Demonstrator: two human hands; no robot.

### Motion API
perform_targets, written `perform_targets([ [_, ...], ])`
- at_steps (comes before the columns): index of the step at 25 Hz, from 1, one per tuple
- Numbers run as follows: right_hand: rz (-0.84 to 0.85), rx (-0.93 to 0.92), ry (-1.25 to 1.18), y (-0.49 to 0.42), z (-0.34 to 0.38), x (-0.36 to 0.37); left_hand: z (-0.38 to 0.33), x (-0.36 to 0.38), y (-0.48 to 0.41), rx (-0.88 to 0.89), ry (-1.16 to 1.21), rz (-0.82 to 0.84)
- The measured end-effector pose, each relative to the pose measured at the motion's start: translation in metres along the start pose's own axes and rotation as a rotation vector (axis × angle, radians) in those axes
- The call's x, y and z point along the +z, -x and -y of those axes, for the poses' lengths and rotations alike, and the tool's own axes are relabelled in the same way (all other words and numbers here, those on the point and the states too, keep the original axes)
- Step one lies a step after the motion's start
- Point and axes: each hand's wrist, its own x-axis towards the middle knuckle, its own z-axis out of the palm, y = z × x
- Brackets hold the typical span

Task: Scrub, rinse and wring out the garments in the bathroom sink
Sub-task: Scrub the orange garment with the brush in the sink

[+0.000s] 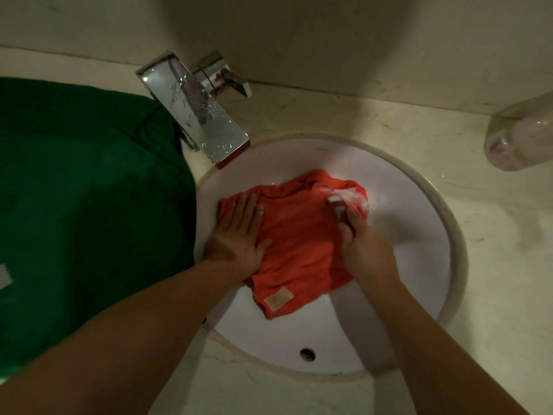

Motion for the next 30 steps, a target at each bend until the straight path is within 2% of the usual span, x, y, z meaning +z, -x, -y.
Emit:
perform_targets([
  [2,0.028,-0.231,-0.121,0.007,0.035,0.014,-0.01,0.002,0.007,0.002,0.011,0.038],
  [4,0.186,-0.446,-0.066,0.013,0.06,0.033,-0.017,0.003,0.011,-0.025,-0.005,0.065],
  [5,0.19,-0.471,-0.019,0.003,0.058,0.029,-0.018,0.003,0.013,-0.035,-0.014,0.061],
  [6,0.145,-0.436,0.016,-0.014,0.047,0.021,-0.017,0.003,0.014,-0.042,-0.021,0.05],
  [9,0.102,-0.085,0.089,-0.049,0.003,-0.02,-0.015,0.001,0.017,-0.051,-0.005,0.063],
  [10,0.086,-0.041,0.09,-0.044,-0.001,-0.024,-0.014,0.001,0.017,-0.042,0.005,0.059],
  [11,0.059,-0.08,0.045,-0.036,0.005,-0.017,-0.014,0.001,0.017,-0.03,0.016,0.05],
  [13,0.112,-0.3,-0.011,-0.012,0.035,0.014,-0.012,0.001,0.019,0.007,0.026,0.041],
  [15,0.209,-0.452,0.08,0.004,0.05,0.03,-0.01,0.002,0.023,0.049,0.037,0.028],
  [16,0.206,-0.46,0.148,-0.001,0.043,0.024,-0.008,0.002,0.024,0.063,0.048,0.028],
  [17,0.17,-0.396,0.191,-0.013,0.027,0.013,-0.007,0.002,0.025,0.073,0.054,0.032],
  [20,0.089,-0.027,0.167,-0.036,-0.013,-0.025,-0.009,0.001,0.024,0.058,0.028,0.091],
  [21,0.05,-0.003,0.144,-0.03,-0.012,-0.024,-0.011,0.0,0.024,0.046,0.022,0.122],
  [23,0.055,-0.155,0.062,-0.009,0.019,0.001,-0.014,0.0,0.023,0.036,0.024,0.14],
  [25,0.189,-0.389,0.099,0.016,0.045,0.024,-0.014,0.0,0.024,0.049,0.045,0.128],
  [26,0.242,-0.429,0.156,0.018,0.044,0.024,-0.013,0.001,0.025,0.055,0.043,0.116],
  [27,0.221,-0.404,0.213,0.009,0.033,0.016,-0.013,0.004,0.024,0.053,0.031,0.091],
  [30,0.083,-0.079,0.206,-0.023,-0.019,-0.028,-0.02,-0.004,0.021,-0.011,0.002,0.122],
])
